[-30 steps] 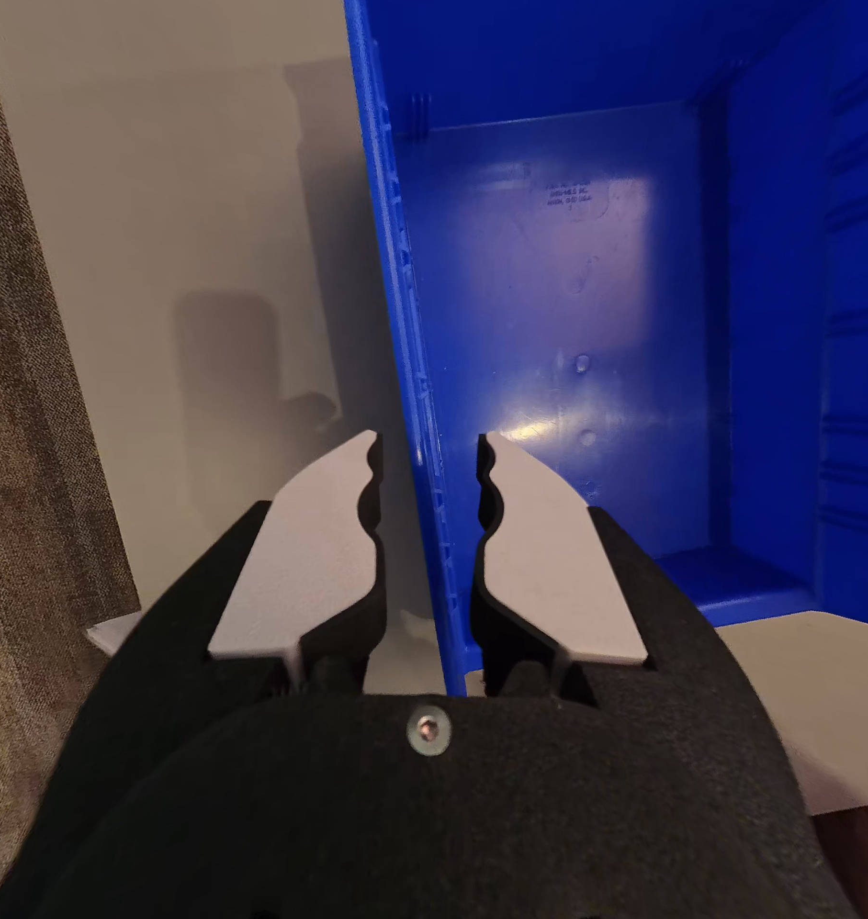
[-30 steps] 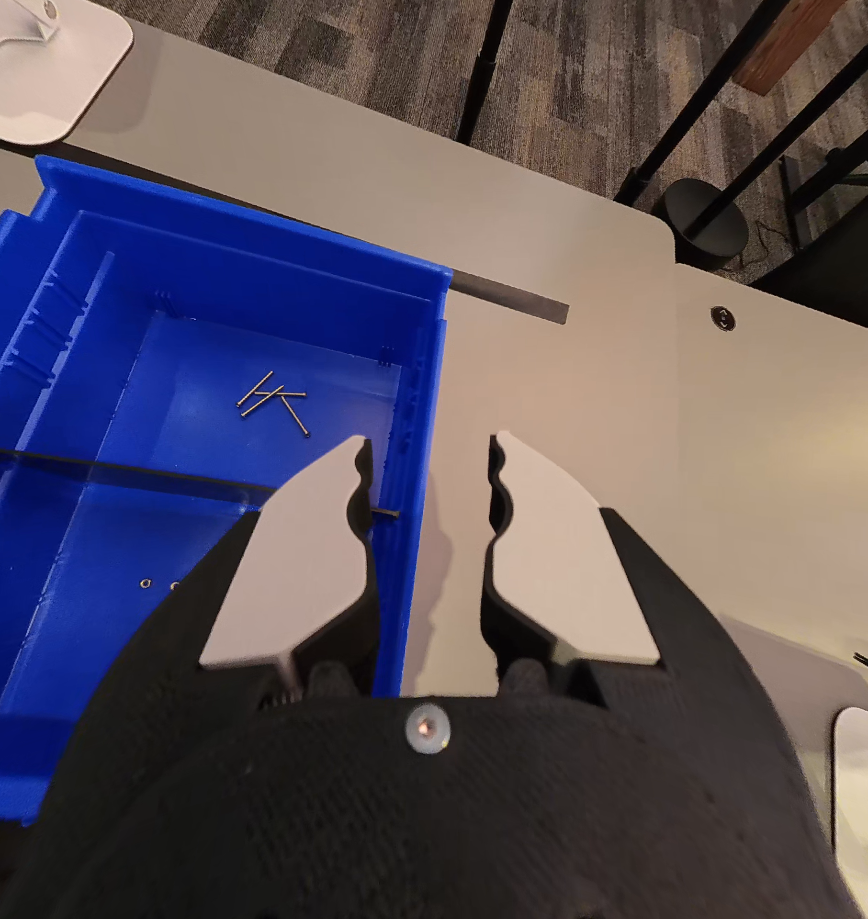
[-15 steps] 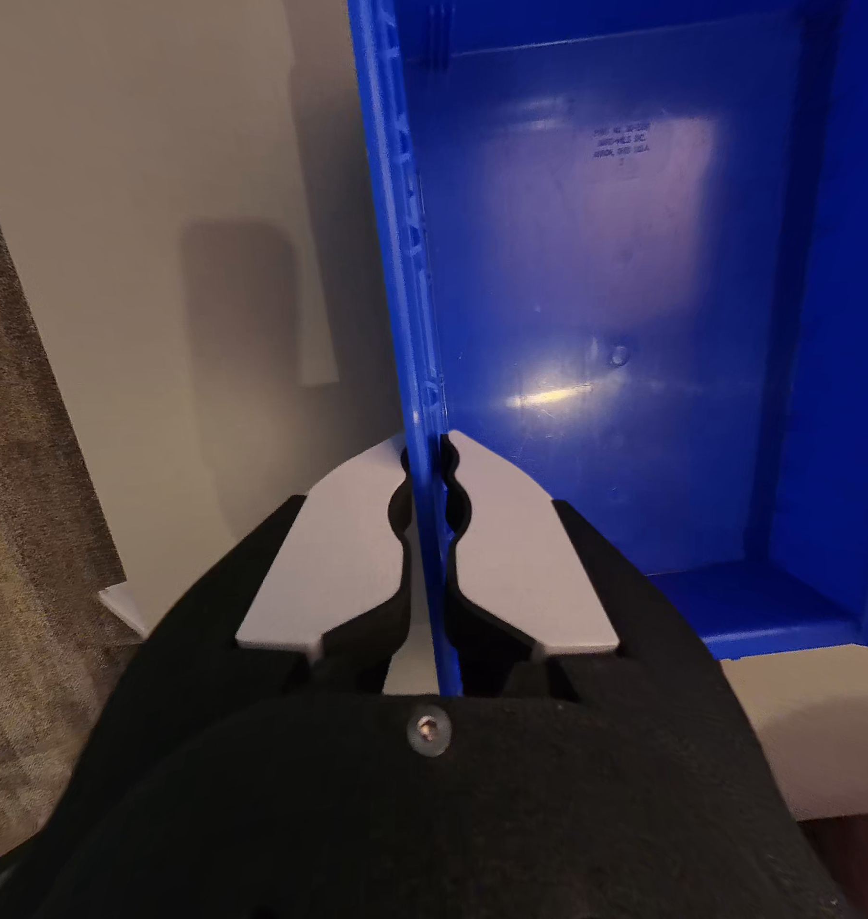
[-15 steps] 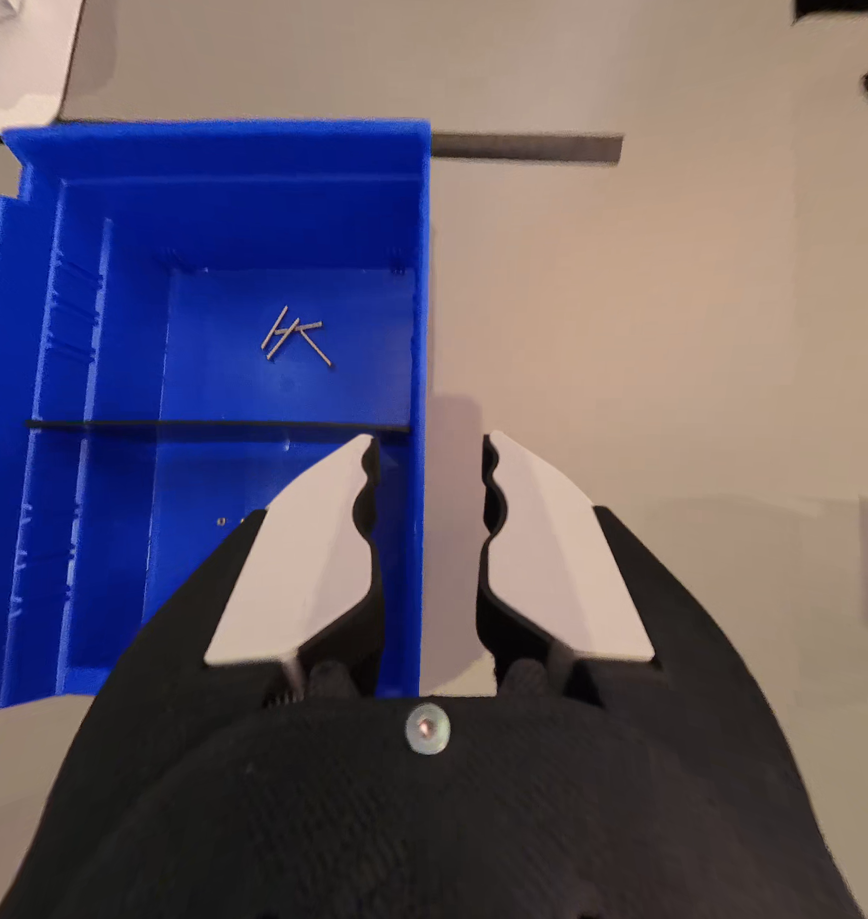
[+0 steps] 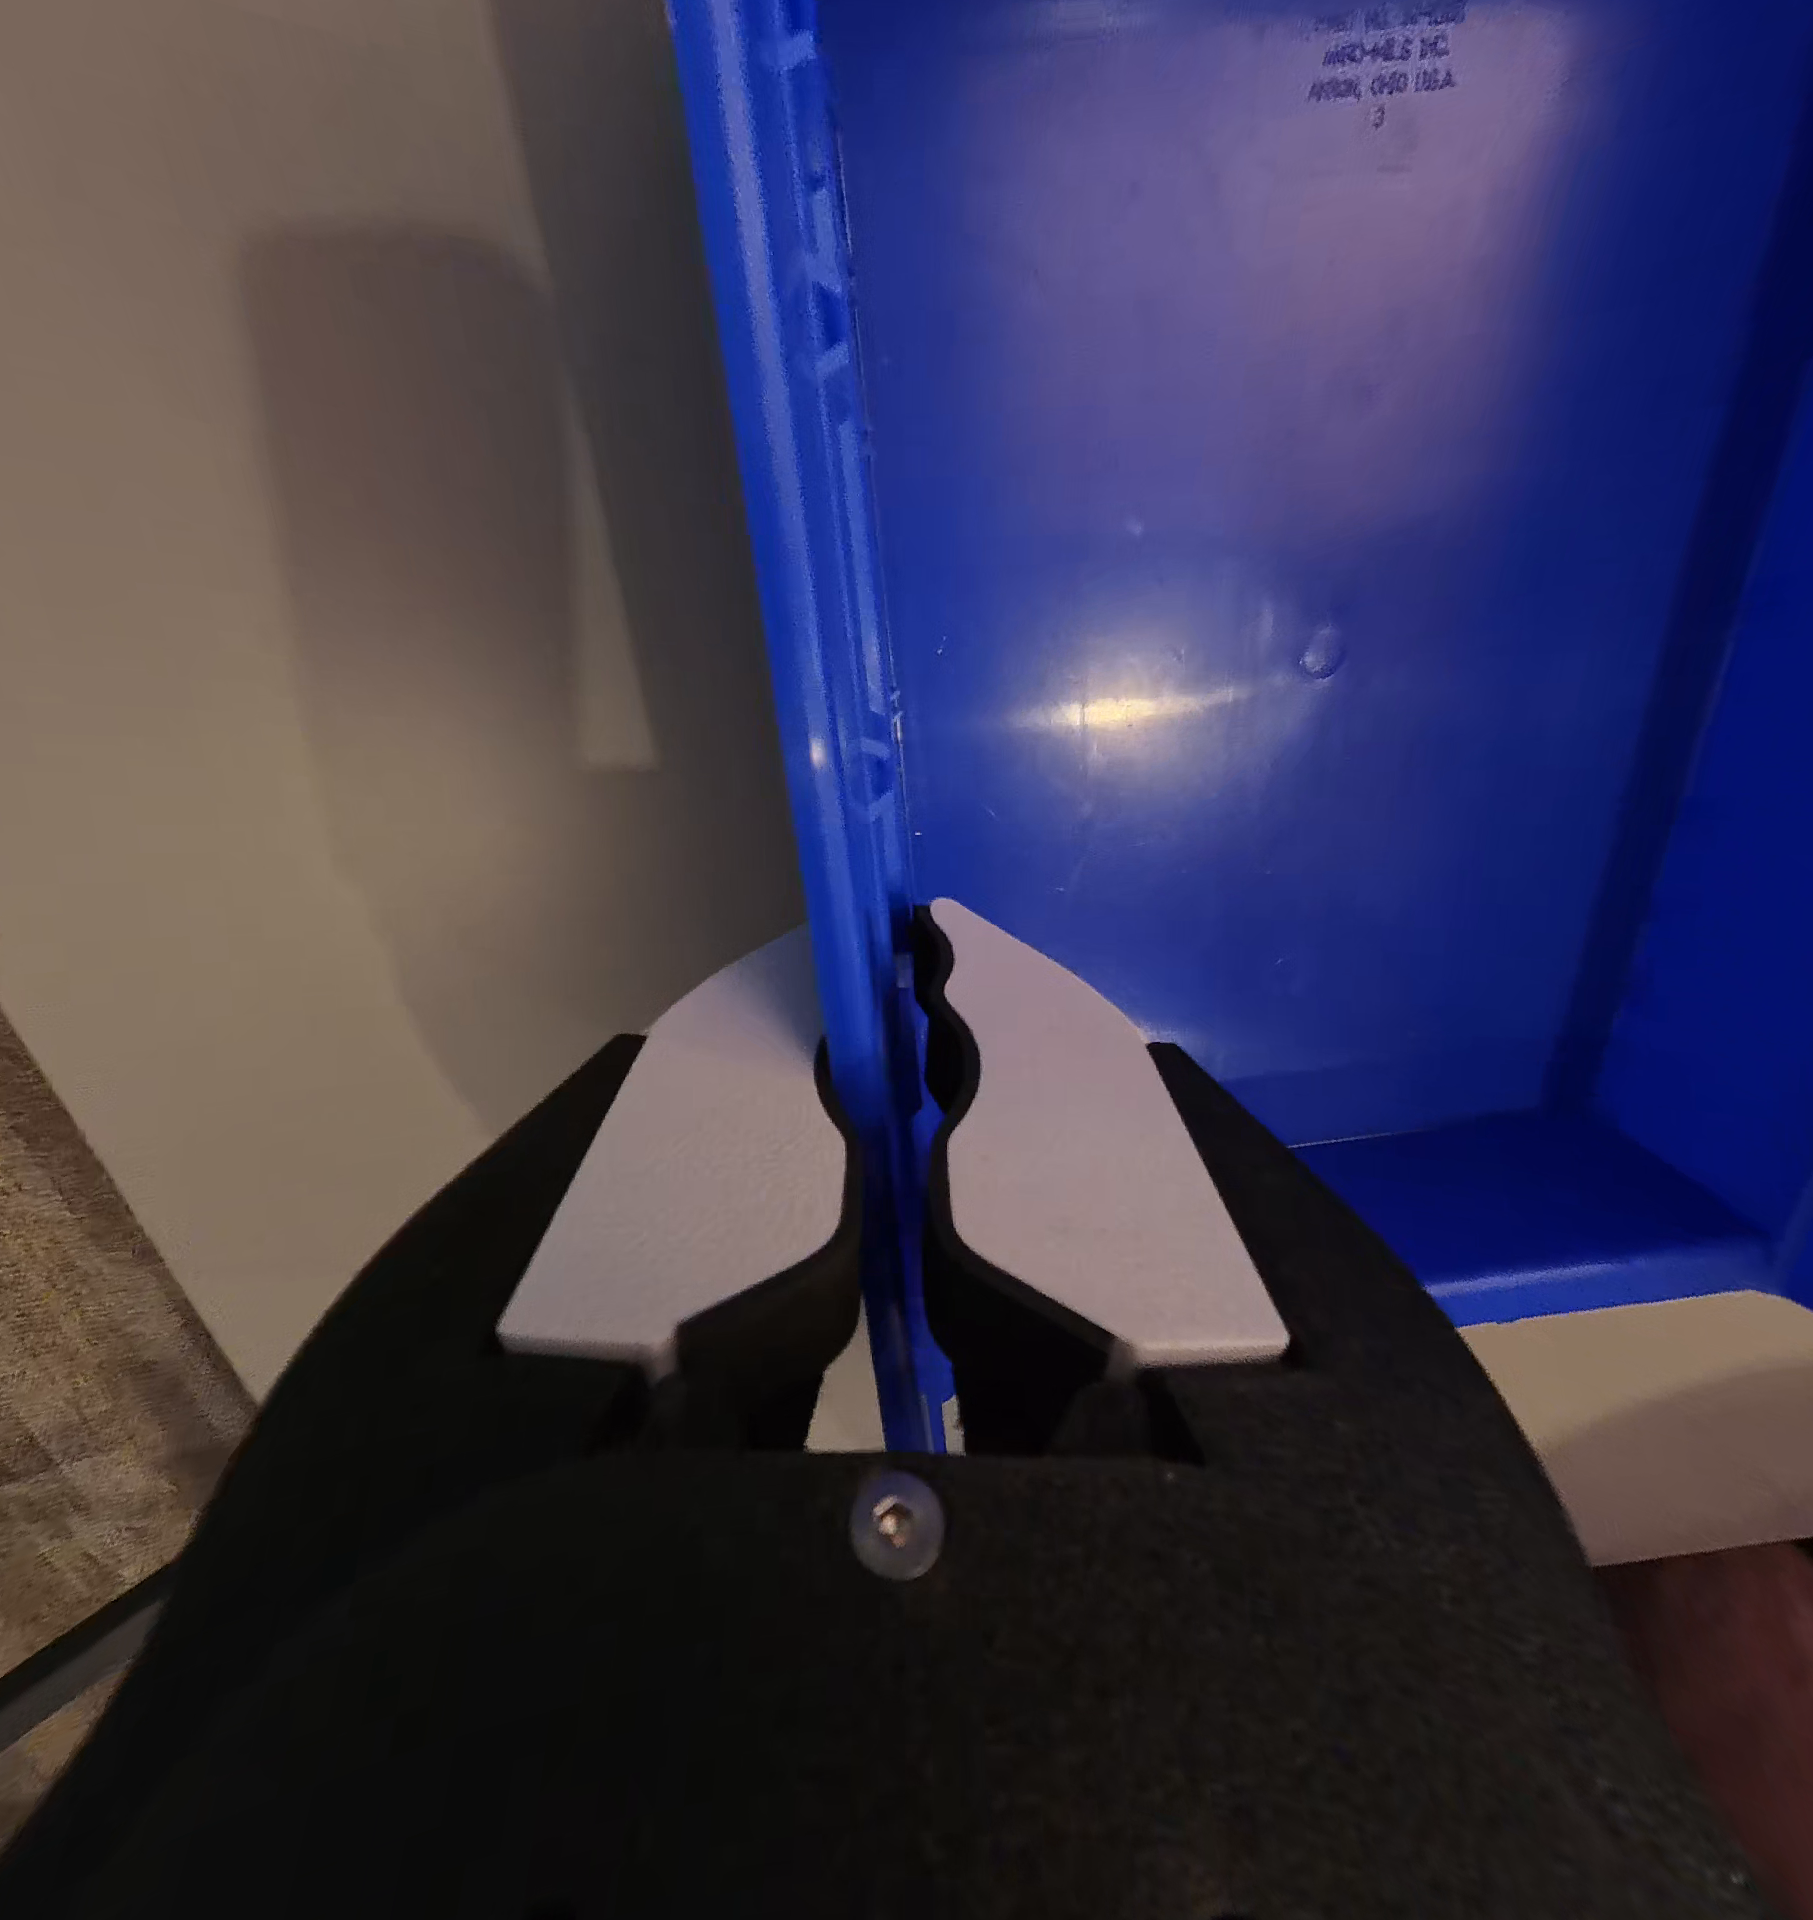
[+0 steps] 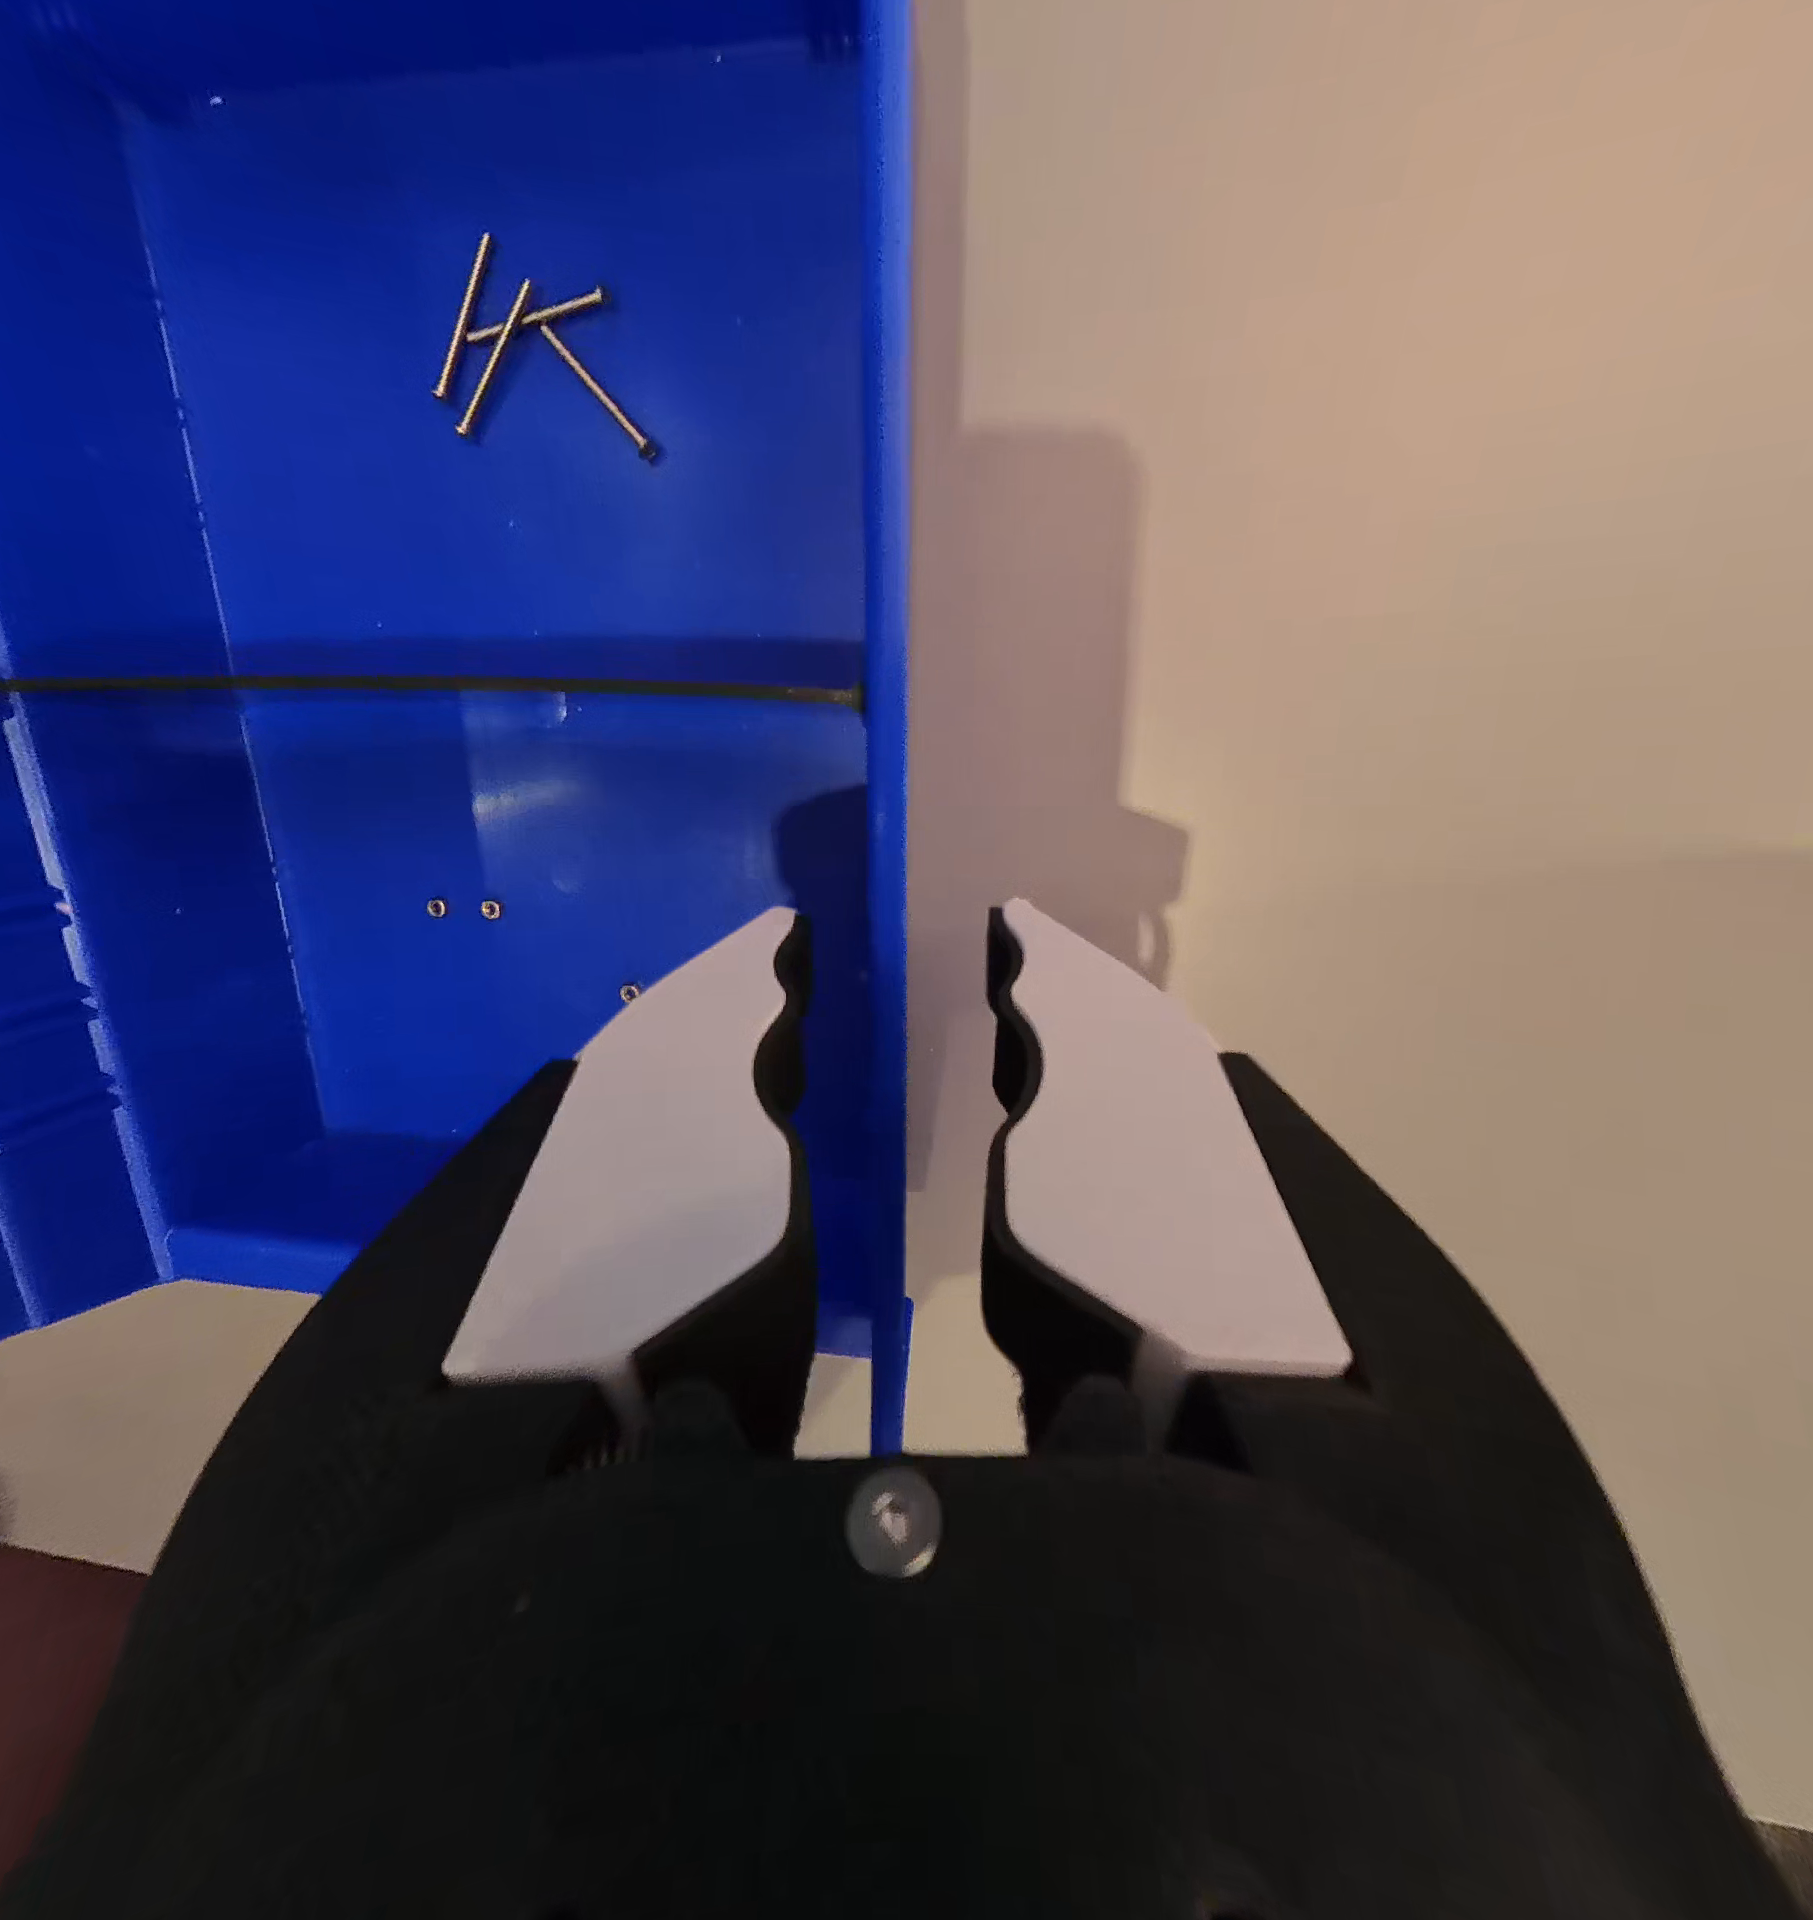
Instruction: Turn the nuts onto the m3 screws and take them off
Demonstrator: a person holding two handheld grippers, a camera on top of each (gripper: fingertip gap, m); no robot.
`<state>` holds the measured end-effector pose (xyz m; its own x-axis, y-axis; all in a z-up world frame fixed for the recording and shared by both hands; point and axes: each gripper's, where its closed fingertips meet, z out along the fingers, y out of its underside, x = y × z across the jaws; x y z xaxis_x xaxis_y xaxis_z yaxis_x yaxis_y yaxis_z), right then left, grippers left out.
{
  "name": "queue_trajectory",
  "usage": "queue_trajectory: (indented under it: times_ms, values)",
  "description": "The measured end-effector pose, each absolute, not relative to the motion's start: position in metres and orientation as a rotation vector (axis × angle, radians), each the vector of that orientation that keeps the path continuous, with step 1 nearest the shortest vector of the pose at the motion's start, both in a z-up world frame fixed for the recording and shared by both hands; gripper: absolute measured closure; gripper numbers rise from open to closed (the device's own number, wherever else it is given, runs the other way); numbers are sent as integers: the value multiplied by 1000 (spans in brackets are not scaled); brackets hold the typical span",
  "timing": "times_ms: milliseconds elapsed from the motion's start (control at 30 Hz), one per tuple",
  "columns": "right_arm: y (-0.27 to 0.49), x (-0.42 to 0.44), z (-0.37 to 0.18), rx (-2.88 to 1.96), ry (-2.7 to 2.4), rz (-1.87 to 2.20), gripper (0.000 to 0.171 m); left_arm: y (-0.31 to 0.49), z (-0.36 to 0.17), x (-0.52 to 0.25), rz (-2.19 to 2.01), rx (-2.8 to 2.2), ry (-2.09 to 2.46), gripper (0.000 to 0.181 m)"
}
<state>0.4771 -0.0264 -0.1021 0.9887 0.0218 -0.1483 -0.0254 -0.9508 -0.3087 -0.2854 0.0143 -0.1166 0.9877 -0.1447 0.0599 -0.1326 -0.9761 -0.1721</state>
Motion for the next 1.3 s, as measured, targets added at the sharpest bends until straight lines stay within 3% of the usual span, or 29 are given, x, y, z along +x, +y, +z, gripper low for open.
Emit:
queue_trajectory:
  times_ms: [333,700,1100,1300]
  values:
    - [-27,474,-116,-2909,44,214,145,26,-118,-187,-83,-2942,448,173]
    - [-36,464,-131,-3041,73,211,163,12,-120,-93,61,-2851,763,149]
    - [-27,379,-132,-3146,-256,286,161,5,-121,-63,-28,-2821,804,149]
    - [-22,369,-132,-3136,-349,272,161,9,-121,-54,-18,-2779,822,138]
